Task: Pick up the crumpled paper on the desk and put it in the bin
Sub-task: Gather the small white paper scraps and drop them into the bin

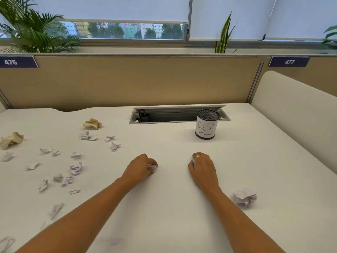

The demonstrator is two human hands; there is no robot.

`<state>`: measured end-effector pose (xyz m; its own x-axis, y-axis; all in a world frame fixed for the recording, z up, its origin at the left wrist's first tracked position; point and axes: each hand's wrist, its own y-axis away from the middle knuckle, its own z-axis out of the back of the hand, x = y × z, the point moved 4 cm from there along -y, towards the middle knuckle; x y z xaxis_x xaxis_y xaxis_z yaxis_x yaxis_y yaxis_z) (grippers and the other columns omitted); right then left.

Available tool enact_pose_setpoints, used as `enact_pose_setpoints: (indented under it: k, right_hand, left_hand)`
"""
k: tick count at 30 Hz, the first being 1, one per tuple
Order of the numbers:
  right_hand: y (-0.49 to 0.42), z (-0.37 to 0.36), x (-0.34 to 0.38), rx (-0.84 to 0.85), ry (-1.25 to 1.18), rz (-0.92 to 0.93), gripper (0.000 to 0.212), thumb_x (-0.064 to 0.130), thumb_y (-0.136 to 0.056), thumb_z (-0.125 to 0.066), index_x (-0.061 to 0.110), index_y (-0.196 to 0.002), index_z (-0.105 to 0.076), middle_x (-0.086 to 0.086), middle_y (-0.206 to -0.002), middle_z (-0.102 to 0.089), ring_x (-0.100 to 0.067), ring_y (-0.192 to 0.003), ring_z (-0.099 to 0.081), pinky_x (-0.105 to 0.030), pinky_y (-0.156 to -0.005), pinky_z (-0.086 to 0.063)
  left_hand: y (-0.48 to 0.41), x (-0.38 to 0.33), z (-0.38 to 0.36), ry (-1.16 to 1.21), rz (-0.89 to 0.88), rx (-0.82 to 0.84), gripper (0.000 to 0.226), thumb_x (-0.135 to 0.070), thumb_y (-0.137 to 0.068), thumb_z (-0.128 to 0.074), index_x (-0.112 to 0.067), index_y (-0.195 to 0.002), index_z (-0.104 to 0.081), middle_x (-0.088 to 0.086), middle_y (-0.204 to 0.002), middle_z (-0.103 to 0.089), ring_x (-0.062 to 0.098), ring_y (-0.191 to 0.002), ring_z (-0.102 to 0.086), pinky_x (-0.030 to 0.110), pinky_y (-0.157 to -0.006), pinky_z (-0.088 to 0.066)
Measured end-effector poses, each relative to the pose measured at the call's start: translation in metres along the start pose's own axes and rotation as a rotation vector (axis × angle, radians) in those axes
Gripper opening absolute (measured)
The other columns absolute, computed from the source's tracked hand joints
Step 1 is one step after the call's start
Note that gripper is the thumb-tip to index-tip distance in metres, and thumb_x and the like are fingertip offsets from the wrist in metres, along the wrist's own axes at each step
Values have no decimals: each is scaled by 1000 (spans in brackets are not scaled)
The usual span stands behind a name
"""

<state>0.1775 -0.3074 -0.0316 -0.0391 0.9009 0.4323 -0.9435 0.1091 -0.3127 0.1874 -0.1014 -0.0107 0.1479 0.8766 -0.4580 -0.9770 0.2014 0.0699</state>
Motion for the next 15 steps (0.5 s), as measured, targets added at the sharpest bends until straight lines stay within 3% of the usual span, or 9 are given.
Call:
enact_pose_setpoints:
  k: [4, 11, 15]
  right_hand:
    - [-1, 1, 0, 20, 8, -4, 28, 13, -90, -45, 1, -112, -57, -14, -111, -62, -30, -107, -53, -36, -93, -42]
    - [-1, 1, 1, -27, 19, 6, 19, 10, -85, -50, 1, -98, -61, -15, -96, -64, -31, -94, -57, -38, -83, -46]
    - [-2, -3, -1, -58, 22, 13, 13, 8, -80, -53, 3, -89, -62, -12, -87, -65, -30, -84, -60, -38, -76, -50]
  left_hand:
    - [-9, -12, 0, 38, 20, 5, 22, -12, -90, -53, -9, -106, -68, 14, -107, -66, 23, -104, -61, 17, -73, -33]
    - [-58, -78, 18, 178, -64, -32, 28, -11, -89, -56, -5, -115, -62, 16, -122, -62, 28, -109, -58, 26, -89, -43]
    - [-102, -131, 31, 136, -165, -56, 32, -10, -86, -60, -8, -118, -61, 16, -124, -61, 30, -108, -59, 35, -88, -51]
